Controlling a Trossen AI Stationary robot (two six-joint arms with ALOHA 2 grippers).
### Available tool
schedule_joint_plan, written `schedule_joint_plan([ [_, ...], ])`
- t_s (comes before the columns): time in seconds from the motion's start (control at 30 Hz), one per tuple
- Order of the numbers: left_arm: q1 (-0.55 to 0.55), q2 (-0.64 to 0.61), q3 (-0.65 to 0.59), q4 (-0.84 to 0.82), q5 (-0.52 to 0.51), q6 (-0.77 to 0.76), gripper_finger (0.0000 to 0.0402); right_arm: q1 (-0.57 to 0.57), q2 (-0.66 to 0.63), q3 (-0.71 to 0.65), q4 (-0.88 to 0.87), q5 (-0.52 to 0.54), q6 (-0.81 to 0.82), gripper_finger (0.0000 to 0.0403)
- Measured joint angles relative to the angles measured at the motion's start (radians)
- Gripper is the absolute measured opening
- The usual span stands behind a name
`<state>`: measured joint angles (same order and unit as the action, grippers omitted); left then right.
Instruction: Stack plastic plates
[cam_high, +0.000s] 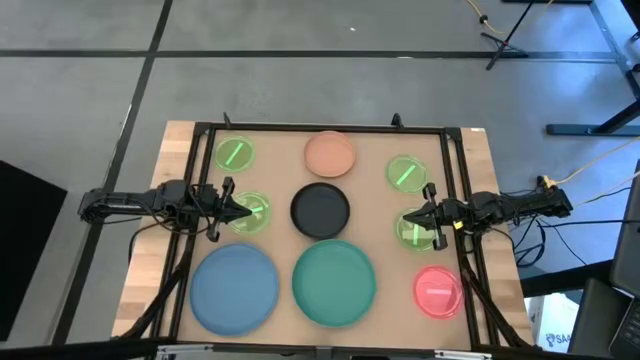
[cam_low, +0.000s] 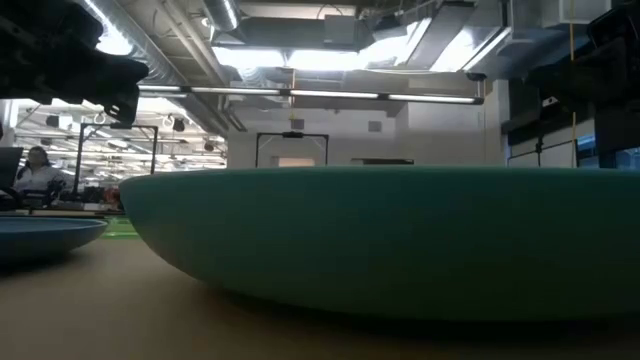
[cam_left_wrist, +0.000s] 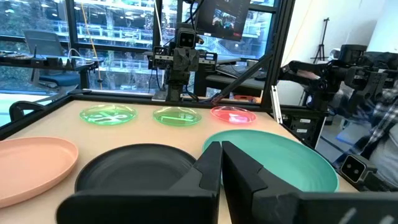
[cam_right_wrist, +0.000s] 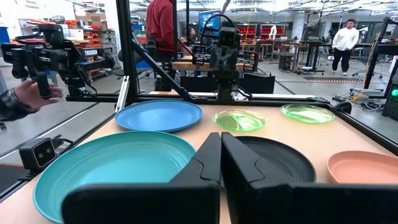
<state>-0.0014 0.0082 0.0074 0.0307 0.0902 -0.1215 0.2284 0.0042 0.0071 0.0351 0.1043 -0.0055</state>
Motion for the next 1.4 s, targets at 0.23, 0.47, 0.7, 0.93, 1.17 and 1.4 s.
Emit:
schedule_joint_plan([
  [0.23, 0.000, 0.000, 0.000, 0.043, -0.075, 0.108, 0.0007, 0.000, 0.000, 0.000, 0.000, 0.000, 0.000, 0.0003],
  [0.47, 0.000, 0.000, 0.000, 0.046, -0.115, 0.101, 0.0007, 0.000, 0.000, 0.000, 0.000, 0.000, 0.000, 0.0003],
  [0.7, 0.000, 0.000, 0.000, 0.082, -0.110, 0.013, 0.0007, 0.000, 0.000, 0.000, 0.000, 0.000, 0.000, 0.0003],
  [0.93, 0.000, 0.000, 0.000, 0.085, -0.097, -0.131, 0.0007, 0.000, 0.000, 0.000, 0.000, 0.000, 0.000, 0.0003],
  [1.17, 0.000, 0.010, 0.000, 0.181, -0.120, -0.046, 0.0007, 0.000, 0.000, 0.000, 0.000, 0.000, 0.000, 0.0003],
  [1.4, -0.001, 0.169, 0.000, 0.370, -0.125, -0.028, 0.0007, 0.000, 0.000, 0.000, 0.000, 0.000, 0.000, 0.0003],
])
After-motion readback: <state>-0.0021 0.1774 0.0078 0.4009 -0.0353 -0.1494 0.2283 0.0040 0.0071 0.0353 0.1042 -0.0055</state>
